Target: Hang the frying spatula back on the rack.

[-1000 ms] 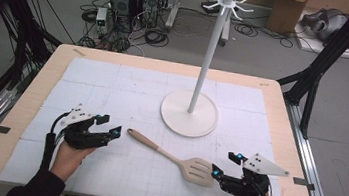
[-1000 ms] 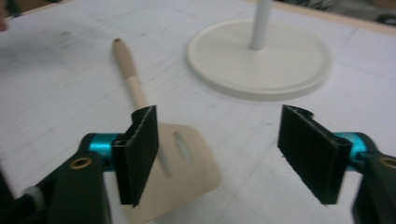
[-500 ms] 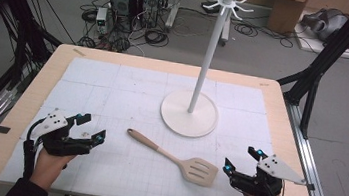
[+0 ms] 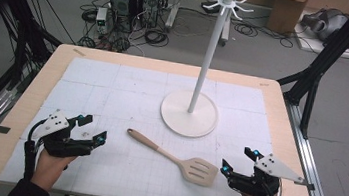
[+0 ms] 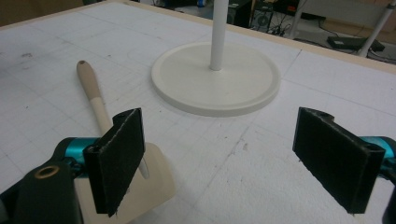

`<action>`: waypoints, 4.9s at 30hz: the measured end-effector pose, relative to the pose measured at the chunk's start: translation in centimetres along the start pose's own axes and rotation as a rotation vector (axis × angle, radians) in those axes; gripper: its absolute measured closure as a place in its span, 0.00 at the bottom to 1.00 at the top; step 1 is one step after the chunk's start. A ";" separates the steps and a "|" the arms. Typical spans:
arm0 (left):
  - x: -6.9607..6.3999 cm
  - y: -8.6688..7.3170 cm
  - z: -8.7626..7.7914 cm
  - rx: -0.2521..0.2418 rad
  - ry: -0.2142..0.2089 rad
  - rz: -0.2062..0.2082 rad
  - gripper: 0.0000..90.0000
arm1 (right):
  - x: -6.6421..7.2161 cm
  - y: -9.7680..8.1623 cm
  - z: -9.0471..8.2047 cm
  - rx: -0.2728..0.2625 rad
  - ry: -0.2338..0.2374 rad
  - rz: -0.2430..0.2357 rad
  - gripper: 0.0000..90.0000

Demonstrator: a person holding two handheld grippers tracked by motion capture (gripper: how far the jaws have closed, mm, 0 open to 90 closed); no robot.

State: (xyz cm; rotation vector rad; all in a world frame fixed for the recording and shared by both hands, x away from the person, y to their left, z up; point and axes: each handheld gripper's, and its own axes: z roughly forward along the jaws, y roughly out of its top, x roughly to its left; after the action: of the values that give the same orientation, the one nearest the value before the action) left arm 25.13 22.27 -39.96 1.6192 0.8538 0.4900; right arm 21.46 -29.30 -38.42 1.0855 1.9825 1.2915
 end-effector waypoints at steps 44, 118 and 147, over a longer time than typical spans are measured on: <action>0.3 -0.3 0.7 0.057 -0.054 -0.028 0.25 | 8.0 4.6 13.9 0.405 0.368 -0.227 0.37; 0.4 -0.3 0.7 0.051 -0.029 -0.085 0.27 | 8.7 4.1 13.3 0.405 0.374 -0.175 0.86; -3.6 6.4 4.9 -0.060 -0.220 -0.135 0.29 | 9.0 6.8 9.4 0.003 0.369 -0.126 0.86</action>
State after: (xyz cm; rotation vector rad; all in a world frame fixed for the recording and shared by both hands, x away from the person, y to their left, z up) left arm 28.02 16.07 -34.44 1.5165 0.7691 0.2348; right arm 26.21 -15.65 -36.06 0.7475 2.2759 1.5037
